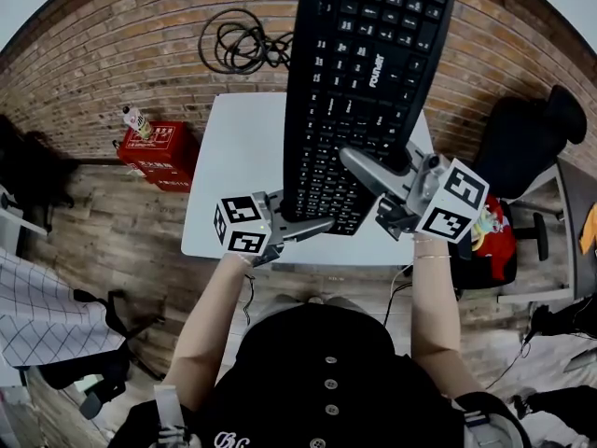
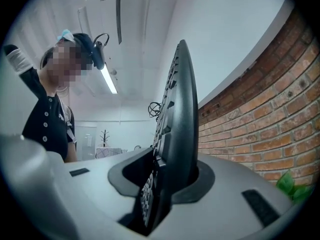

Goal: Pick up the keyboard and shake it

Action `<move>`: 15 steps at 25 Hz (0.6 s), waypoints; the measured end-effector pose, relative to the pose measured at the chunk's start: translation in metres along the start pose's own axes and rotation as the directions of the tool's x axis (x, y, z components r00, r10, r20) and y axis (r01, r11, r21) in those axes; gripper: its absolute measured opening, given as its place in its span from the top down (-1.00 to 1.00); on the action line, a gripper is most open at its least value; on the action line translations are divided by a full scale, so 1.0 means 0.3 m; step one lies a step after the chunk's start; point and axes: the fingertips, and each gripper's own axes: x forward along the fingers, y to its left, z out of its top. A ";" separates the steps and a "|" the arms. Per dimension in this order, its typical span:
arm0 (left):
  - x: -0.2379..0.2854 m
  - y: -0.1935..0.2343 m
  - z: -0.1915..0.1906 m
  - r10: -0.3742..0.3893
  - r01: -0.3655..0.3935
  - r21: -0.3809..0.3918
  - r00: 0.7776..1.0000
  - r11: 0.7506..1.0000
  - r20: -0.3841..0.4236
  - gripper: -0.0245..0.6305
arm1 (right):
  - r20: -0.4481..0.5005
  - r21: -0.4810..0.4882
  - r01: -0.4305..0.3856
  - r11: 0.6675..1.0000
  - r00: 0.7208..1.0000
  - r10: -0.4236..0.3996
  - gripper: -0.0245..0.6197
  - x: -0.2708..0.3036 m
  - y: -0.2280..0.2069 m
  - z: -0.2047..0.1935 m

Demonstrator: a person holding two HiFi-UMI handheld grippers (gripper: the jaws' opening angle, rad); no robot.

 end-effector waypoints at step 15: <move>-0.008 0.011 0.010 0.046 -0.046 0.007 0.999 0.999 -0.024 0.58 | 0.041 0.032 -0.027 0.999 0.999 0.026 0.57 -0.003 -0.020 0.009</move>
